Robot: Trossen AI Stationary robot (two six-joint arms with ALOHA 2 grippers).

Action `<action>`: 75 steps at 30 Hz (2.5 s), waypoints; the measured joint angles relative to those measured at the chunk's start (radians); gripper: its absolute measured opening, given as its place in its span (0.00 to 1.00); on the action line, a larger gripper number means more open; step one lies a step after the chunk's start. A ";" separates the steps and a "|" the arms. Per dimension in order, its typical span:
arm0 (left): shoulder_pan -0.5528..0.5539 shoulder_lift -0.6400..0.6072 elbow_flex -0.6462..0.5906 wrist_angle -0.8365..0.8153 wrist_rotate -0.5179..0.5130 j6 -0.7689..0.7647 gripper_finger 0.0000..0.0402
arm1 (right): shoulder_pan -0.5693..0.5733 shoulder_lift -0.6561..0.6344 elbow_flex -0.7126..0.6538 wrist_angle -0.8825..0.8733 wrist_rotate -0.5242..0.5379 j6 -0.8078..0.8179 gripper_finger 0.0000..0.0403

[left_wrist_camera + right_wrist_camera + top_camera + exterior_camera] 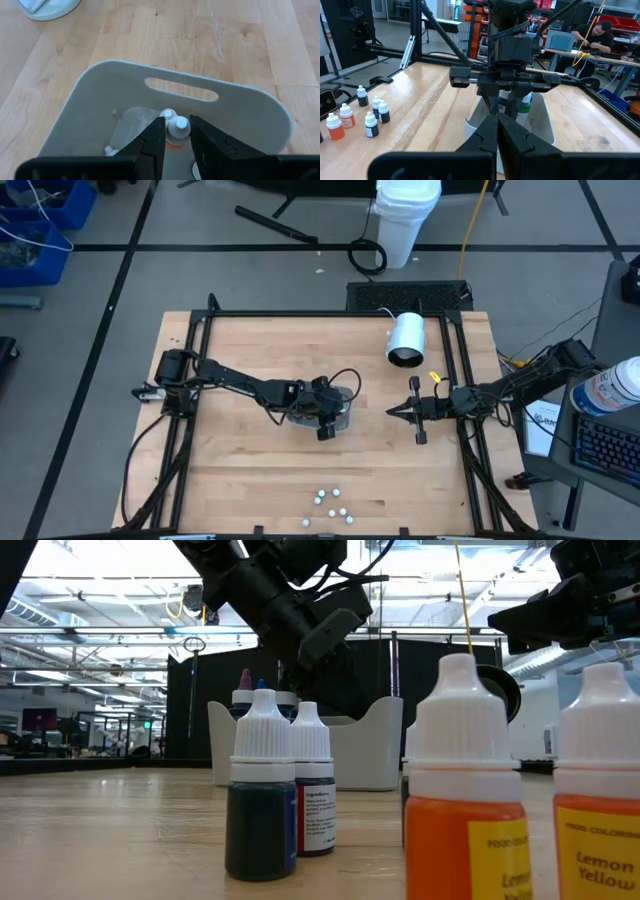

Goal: Pick & Place food coloring
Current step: Put the orange food coloring bottle into the gray bin, then put the green food coloring bottle into the gray bin

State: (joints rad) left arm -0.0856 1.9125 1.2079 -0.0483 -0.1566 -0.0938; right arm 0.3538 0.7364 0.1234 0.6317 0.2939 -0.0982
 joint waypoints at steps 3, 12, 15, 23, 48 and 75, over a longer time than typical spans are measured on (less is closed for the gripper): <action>0.000 0.000 0.000 0.000 0.000 0.002 0.26 | 0.000 0.000 0.000 0.000 0.000 0.000 0.00; 0.000 0.000 0.000 0.013 0.000 0.010 0.28 | 0.000 0.000 0.000 0.000 0.000 0.003 0.00; -0.010 -0.018 0.027 0.014 0.018 0.034 0.28 | 0.000 0.000 0.000 0.000 0.000 0.003 0.00; -0.200 -0.142 0.186 -0.207 0.023 0.037 0.28 | 0.000 0.000 0.000 -0.007 -0.002 -0.003 0.00; -0.702 0.114 0.106 -0.015 -0.148 -0.323 0.61 | 0.000 0.000 0.000 -0.004 -0.002 0.043 0.00; -0.638 0.171 0.106 0.001 0.034 -0.335 0.40 | 0.000 0.000 0.000 -0.016 -0.003 0.034 0.00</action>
State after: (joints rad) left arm -0.7234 2.0838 1.3136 -0.0475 -0.1226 -0.4286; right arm 0.3542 0.7364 0.1238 0.6159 0.2913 -0.0639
